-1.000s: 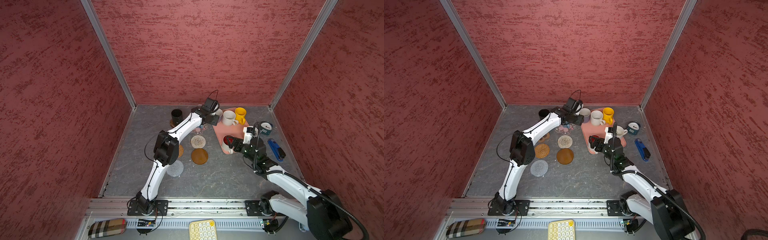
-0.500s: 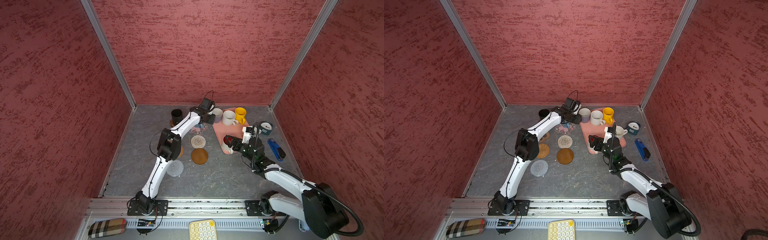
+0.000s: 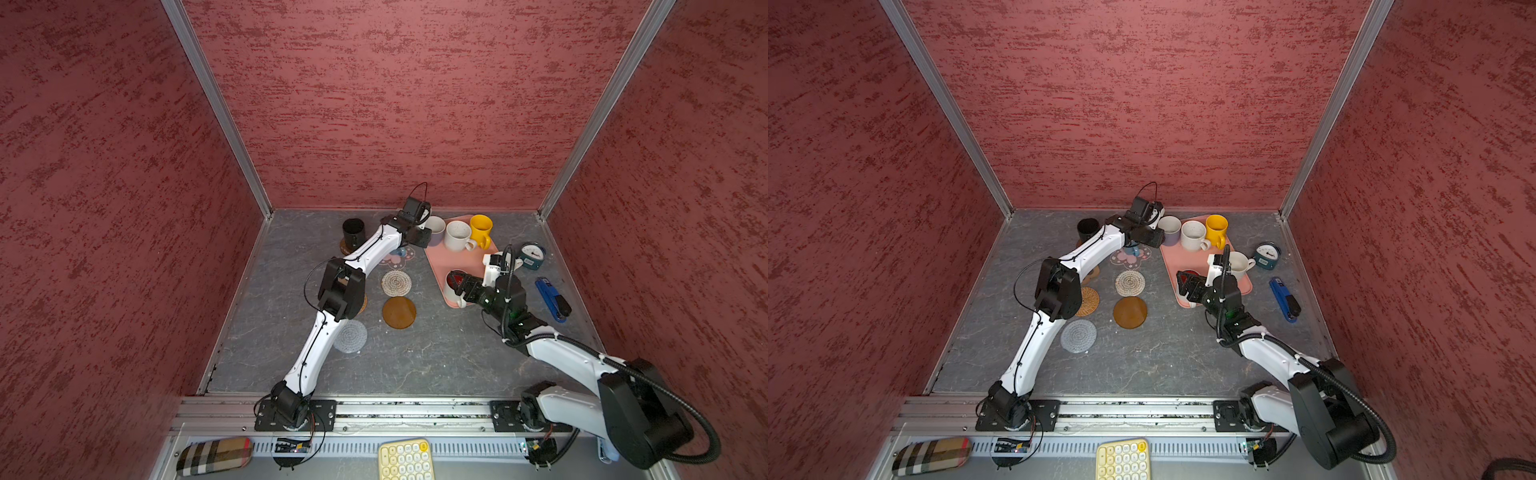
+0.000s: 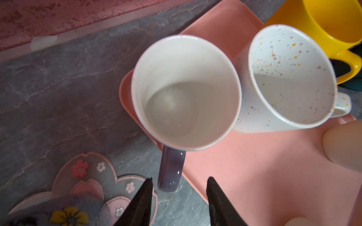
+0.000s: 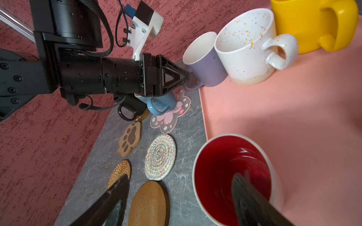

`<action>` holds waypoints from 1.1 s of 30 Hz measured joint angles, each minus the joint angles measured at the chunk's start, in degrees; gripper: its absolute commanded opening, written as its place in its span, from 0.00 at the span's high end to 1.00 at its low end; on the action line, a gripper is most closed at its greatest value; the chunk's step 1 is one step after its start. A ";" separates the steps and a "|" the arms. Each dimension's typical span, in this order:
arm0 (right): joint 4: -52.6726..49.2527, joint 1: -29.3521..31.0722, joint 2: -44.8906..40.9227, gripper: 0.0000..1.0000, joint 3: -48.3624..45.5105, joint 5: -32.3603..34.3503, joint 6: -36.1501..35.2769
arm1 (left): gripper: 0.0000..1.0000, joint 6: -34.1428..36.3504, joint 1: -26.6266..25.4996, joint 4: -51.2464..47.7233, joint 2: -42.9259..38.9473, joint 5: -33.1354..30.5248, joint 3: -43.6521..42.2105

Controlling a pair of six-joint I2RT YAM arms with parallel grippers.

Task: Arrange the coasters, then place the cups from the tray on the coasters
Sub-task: 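Lower the left gripper into the lilac mug on the tray, then close the left gripper on the lilac mug's rim and lift it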

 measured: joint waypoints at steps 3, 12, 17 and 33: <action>0.02 0.00 0.00 0.17 0.00 0.00 0.00 | 0.56 0.04 -0.17 0.68 0.92 -0.02 0.66; 0.24 0.00 -0.02 0.17 0.00 -0.02 0.00 | 0.59 0.31 -1.18 1.09 3.06 -0.48 1.01; 0.37 0.00 -0.17 0.17 -0.04 -0.02 0.00 | 0.62 0.26 -1.49 1.16 3.06 -1.18 1.11; 0.39 -0.02 -1.38 0.17 -0.33 -0.04 0.00 | 0.78 -1.49 -2.23 2.56 3.39 -5.35 1.14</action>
